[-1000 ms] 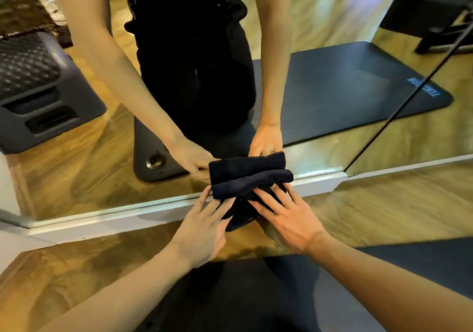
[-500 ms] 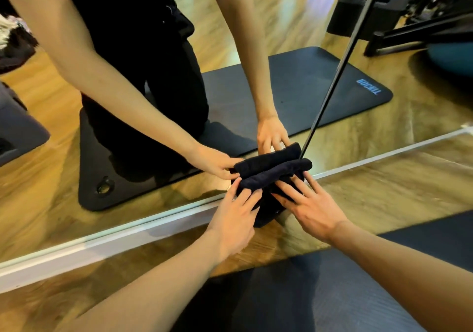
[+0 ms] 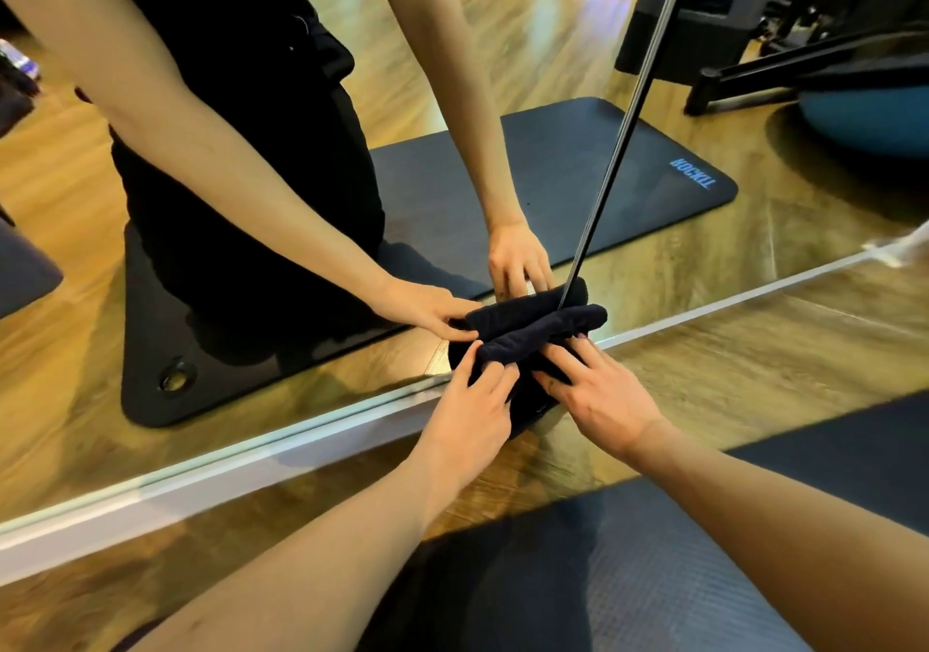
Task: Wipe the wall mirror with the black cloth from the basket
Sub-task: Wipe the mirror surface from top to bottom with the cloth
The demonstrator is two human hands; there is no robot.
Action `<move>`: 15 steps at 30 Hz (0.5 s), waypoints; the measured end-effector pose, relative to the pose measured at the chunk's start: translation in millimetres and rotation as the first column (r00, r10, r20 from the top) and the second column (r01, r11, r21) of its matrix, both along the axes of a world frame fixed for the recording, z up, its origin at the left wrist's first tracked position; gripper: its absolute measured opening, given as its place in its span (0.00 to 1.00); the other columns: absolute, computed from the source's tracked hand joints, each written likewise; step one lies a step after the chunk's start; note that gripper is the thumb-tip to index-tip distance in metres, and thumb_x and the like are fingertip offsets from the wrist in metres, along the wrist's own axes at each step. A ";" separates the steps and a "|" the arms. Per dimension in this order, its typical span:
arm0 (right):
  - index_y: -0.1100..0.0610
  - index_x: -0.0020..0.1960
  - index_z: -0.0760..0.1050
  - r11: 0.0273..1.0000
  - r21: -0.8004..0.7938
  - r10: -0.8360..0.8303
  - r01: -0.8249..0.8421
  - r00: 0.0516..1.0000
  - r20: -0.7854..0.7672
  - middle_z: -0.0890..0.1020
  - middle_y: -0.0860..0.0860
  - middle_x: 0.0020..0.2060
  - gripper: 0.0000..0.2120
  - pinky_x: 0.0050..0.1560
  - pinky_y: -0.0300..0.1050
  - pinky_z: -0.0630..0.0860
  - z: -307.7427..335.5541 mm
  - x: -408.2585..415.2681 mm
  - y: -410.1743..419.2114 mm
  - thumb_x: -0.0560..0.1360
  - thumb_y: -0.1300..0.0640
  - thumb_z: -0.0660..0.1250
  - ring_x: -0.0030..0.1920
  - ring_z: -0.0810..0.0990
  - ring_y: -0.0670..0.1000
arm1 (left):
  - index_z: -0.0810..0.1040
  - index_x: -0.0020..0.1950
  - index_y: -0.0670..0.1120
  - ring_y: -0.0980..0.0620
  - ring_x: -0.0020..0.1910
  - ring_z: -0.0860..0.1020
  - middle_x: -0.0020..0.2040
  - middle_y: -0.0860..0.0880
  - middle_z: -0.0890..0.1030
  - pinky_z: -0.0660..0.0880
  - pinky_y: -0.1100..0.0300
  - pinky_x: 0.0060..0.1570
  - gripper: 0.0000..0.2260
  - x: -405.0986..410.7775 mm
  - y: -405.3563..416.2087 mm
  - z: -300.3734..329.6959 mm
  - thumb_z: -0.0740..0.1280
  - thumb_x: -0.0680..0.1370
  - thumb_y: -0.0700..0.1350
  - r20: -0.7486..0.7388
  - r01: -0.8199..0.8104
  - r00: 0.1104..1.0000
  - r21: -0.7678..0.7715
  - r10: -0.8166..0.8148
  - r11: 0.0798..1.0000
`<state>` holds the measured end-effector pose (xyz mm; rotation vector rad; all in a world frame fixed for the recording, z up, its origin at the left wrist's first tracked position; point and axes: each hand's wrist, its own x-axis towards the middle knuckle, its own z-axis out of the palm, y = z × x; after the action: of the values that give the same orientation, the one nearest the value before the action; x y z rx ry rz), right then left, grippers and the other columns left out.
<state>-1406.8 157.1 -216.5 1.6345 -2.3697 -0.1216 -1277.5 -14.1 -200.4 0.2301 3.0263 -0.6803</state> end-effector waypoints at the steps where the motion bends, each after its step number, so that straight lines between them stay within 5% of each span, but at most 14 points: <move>1: 0.57 0.59 0.83 0.999 -0.036 0.010 -0.009 1.000 0.020 0.79 0.58 0.61 0.20 0.62 0.61 0.79 3.8 -0.9 -2.0 0.68 0.64 0.76 0.59 0.78 0.66 | 0.73 0.73 0.39 0.37 0.74 0.61 0.74 0.36 0.65 0.50 0.33 0.77 0.20 -1.2 4.7 2.6 0.66 0.81 0.43 0.014 -0.014 1.000 0.004 0.014 1.000; 5: 0.57 0.57 0.71 0.971 -0.181 -0.112 0.153 0.969 0.220 0.81 0.54 0.45 0.25 0.38 0.53 0.77 24.1 2.0 -22.4 0.65 0.68 0.77 0.43 0.75 0.59 | 0.77 0.67 0.38 0.36 0.67 0.68 0.66 0.36 0.70 0.66 0.33 0.69 0.15 -5.4 19.4 17.4 0.65 0.81 0.39 0.104 -0.052 0.993 0.022 0.049 0.998; 7: 0.57 0.65 0.68 0.947 -0.178 -0.207 0.268 0.931 0.302 0.83 0.56 0.50 0.28 0.40 0.54 0.76 36.2 7.1 -31.0 0.68 0.68 0.74 0.46 0.74 0.59 | 0.80 0.63 0.39 0.37 0.63 0.70 0.63 0.36 0.73 0.76 0.41 0.58 0.12 -13.2 21.1 29.3 0.65 0.81 0.37 0.144 -0.054 0.988 0.040 0.048 0.998; 10: 0.59 0.75 0.63 0.916 -0.163 -0.277 0.366 0.872 0.402 0.81 0.56 0.59 0.32 0.45 0.53 0.75 41.9 13.2 -34.3 0.74 0.67 0.69 0.54 0.74 0.59 | 0.78 0.63 0.40 0.38 0.63 0.73 0.62 0.39 0.76 0.78 0.47 0.50 0.11 -24.6 19.0 49.1 0.63 0.81 0.35 0.136 -0.035 0.990 0.072 0.025 0.997; 15: 0.58 0.70 0.71 0.874 -0.147 -0.358 0.463 0.819 0.448 0.79 0.55 0.57 0.23 0.47 0.52 0.77 44.3 14.5 -28.8 0.76 0.64 0.67 0.55 0.74 0.58 | 0.64 0.71 0.43 0.43 0.58 0.81 0.61 0.43 0.79 0.80 0.50 0.45 0.18 -32.4 13.0 66.6 0.63 0.82 0.38 -0.004 -0.109 0.994 0.267 0.114 0.958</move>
<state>-1392.3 128.3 -172.2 1.0810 -2.8804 0.4731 -1309.9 -1.1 -133.8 0.0579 3.1124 -0.2671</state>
